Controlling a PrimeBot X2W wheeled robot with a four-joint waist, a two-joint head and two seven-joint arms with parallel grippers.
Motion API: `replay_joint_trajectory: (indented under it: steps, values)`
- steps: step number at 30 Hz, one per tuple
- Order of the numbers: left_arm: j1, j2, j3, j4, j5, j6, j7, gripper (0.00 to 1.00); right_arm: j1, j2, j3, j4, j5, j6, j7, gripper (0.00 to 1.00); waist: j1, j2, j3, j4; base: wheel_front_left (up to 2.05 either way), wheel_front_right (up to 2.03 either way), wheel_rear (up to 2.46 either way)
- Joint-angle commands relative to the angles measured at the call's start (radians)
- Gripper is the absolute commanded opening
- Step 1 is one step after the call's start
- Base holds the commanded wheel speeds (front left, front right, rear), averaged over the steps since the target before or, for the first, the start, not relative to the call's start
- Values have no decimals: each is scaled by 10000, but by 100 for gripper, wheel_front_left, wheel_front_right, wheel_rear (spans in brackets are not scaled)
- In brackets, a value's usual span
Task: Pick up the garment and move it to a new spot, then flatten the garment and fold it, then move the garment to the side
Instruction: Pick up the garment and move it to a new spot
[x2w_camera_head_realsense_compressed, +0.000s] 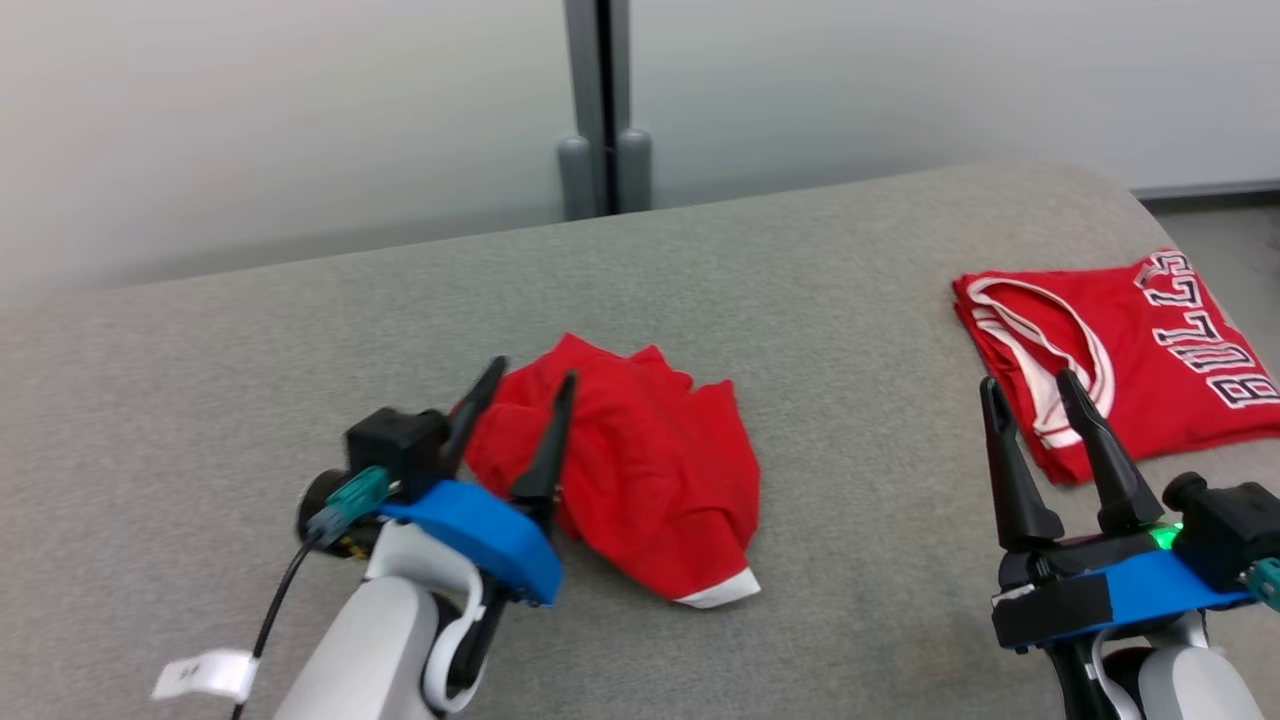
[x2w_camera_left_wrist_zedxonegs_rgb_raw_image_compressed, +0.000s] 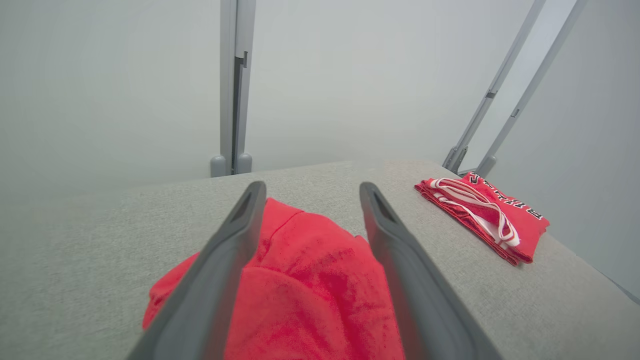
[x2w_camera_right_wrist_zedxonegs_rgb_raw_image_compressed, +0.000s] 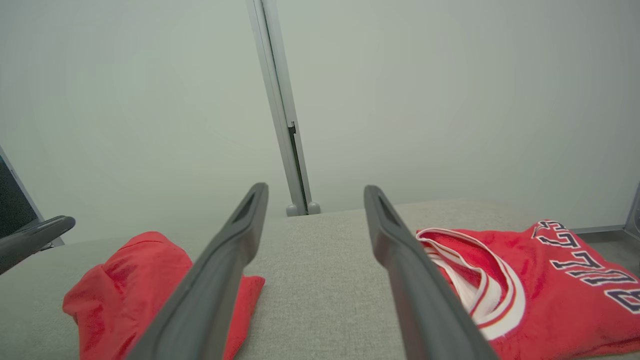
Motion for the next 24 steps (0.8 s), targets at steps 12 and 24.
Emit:
replay_joint_trajectory:
  steps: [12,24]
  values:
    - [1993,1037,1233,-534,316,1148,-2086,100,952,-47,-847,74,-242,1,361,100,-1,-1,-704,1282,0,0,0]
    - [2782,1555,1937,-116,192,1001,-2337,100,1238,-142,-907,933,-374,1,434,100,-1,-1,-966,1446,0,0,0]
